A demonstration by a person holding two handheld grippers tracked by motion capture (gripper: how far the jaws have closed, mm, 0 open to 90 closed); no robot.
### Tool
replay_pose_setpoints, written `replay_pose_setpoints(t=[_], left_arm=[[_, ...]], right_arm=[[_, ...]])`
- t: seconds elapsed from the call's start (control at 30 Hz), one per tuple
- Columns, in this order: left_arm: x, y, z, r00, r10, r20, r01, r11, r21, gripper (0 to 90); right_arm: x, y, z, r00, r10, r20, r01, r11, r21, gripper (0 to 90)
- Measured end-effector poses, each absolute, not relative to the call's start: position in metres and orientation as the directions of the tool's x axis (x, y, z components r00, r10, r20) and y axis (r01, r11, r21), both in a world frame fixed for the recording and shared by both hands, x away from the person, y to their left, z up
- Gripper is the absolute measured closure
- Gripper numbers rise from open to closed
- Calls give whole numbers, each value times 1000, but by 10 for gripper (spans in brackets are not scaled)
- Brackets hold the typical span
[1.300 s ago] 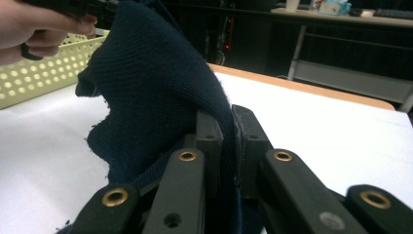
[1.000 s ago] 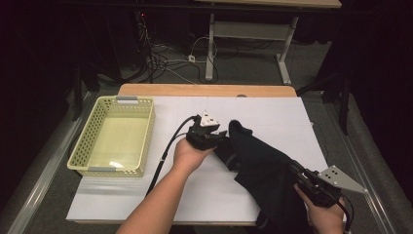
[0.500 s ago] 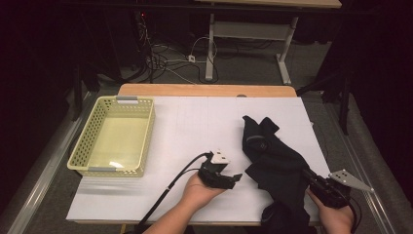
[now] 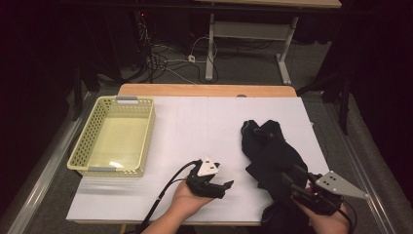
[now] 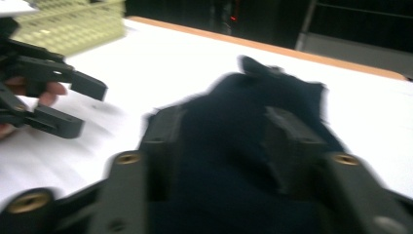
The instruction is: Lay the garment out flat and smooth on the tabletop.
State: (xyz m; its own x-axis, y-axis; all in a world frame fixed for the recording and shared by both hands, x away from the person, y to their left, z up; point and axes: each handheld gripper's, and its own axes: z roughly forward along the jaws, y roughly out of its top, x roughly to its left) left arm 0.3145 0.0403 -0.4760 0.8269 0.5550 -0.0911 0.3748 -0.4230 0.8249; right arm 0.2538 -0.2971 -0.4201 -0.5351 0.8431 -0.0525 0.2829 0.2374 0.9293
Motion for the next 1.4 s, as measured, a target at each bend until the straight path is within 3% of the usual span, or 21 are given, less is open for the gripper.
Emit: replay_pose_setpoints(t=[0.17, 0.23, 0.37, 0.47, 0.53, 0.6, 0.83, 1.03, 1.33, 1.37, 1.4], left_arm=[[301, 59, -482, 813, 573, -101, 388, -404, 829, 104], [300, 62, -485, 809, 574, -124, 400, -384, 832, 2], [301, 65, -485, 813, 562, -154, 405, -356, 842, 0], [302, 66, -486, 815, 554, -169, 409, -343, 846, 0], [301, 66, -486, 818, 550, -165, 403, -346, 847, 0], [301, 66, -486, 822, 547, -160, 398, -350, 848, 0], [297, 55, -484, 835, 536, -120, 378, -402, 834, 0], [290, -5, -471, 892, 438, -107, 332, -477, 814, 0], [305, -105, -460, 927, 359, -112, 287, -482, 828, 256], [307, -112, -460, 927, 356, -120, 292, -481, 827, 307], [309, -117, -461, 926, 358, -120, 293, -482, 826, 418]], right_arm=[[248, -269, -431, -611, 786, -95, 297, 339, 893, 409], [247, -268, -439, -616, 781, -98, 326, 366, 872, 404], [244, -270, -442, -617, 777, -125, 352, 414, 839, 396], [244, -273, -444, -609, 782, -129, 390, 437, 811, 469], [241, -279, -446, -601, 785, -152, 398, 459, 794, 676], [236, -292, -443, -573, 808, -140, 392, 420, 819, 822], [215, -339, -442, -498, 864, -69, 361, 279, 890, 837], [216, -366, -449, -452, 892, -2, 396, 203, 896, 825], [217, -373, -453, -446, 895, 26, 405, 176, 897, 782], [216, -372, -453, -447, 894, 27, 404, 175, 898, 778], [216, -371, -453, -450, 893, 25, 403, 178, 898, 772]])
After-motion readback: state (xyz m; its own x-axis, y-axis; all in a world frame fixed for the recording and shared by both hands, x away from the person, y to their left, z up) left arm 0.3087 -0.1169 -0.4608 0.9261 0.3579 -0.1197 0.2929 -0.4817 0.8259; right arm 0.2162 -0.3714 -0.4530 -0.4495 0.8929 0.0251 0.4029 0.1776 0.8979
